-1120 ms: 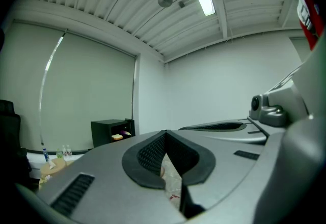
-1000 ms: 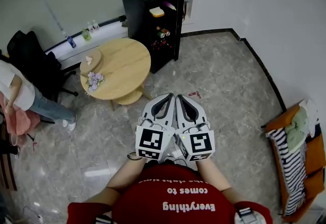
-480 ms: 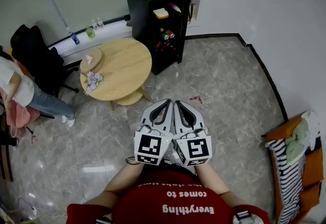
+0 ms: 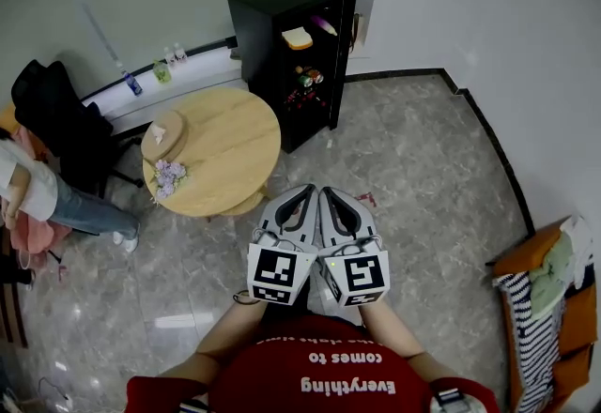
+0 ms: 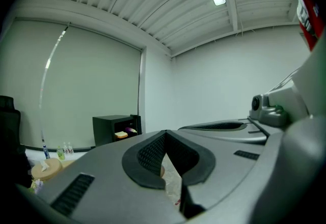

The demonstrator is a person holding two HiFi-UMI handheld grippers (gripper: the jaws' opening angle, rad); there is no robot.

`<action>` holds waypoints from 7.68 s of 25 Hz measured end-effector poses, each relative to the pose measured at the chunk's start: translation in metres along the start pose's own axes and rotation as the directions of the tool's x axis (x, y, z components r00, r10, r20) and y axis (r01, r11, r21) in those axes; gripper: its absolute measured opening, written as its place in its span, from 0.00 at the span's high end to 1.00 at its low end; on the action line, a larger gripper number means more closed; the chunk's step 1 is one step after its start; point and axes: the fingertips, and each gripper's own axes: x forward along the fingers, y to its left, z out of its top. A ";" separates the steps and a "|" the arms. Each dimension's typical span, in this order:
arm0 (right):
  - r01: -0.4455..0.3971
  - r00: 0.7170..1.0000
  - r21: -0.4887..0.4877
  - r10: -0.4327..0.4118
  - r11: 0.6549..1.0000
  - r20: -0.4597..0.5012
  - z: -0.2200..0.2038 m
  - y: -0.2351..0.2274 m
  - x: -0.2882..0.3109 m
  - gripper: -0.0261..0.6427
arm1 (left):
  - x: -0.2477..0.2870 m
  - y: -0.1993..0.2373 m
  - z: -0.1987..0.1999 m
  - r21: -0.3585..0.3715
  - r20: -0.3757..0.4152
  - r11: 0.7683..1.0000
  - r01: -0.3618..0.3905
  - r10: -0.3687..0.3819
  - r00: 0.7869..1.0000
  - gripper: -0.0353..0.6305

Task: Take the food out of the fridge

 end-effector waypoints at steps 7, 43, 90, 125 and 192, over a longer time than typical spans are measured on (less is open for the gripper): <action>0.017 1.000 -0.006 -0.017 1.000 -0.012 0.008 -0.026 0.091 0.94 | 0.069 0.065 0.011 0.005 0.003 1.000 0.021 -0.021 1.000 0.94; -0.020 0.999 0.032 0.021 0.999 -0.046 -0.002 -0.260 0.355 0.94 | 0.403 0.174 0.021 -0.031 -0.035 0.999 -0.008 0.006 0.999 0.94; -0.346 0.898 0.101 0.360 0.933 -0.253 -0.286 -0.254 0.558 0.94 | 0.516 0.331 -0.272 -0.125 -0.311 0.931 -0.343 0.291 0.905 0.94; -0.344 0.839 -0.027 0.295 0.938 -0.457 -0.392 -0.284 0.687 0.74 | 0.515 0.337 -0.310 -0.120 -0.328 0.930 -0.347 0.293 0.898 0.94; -0.861 0.442 0.126 0.847 0.493 -0.296 -0.133 0.018 0.454 0.74 | 0.177 0.383 -0.103 -0.115 -0.335 0.540 -0.834 0.769 0.544 0.94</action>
